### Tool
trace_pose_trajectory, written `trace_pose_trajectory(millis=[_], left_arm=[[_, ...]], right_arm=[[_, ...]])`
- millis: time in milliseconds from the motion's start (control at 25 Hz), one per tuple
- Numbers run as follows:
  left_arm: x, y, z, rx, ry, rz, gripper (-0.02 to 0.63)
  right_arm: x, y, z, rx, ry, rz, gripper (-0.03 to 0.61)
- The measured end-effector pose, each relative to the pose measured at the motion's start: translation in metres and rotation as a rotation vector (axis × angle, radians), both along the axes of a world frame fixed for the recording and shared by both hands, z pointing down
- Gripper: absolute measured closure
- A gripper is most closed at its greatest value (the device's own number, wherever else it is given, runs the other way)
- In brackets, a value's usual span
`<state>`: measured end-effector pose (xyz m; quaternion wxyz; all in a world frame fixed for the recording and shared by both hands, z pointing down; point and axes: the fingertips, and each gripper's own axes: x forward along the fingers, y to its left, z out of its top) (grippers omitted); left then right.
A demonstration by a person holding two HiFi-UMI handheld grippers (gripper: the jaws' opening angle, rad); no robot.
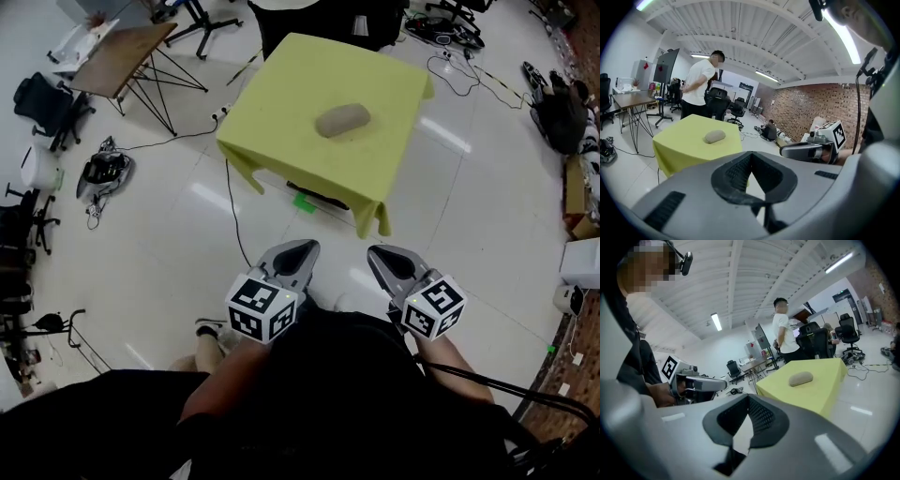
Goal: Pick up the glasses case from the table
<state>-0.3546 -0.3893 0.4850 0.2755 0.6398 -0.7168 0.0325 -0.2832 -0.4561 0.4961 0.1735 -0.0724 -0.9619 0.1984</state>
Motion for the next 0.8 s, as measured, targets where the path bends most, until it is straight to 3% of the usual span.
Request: trace_pose_trajectory(millis=[320,600,800], left_arm=[[-0.078,-0.037,0.013,0.012,0.011,0.080,0.607],[-0.180,-0.066,0.002,0.038,-0.027,0.180,0.607],[-0.245,-0.078,0.010,0.027,-0.022,0.235,0.607]], right_arm=[[-0.069,-0.036,0.012,0.025,0.046,0.074,0.576],[-0.162,-0.055,-0.002,0.084,0.072,0.125,0.575],[-0.214,-0.070,0.001,0.072,0.106,0.211,0.575]])
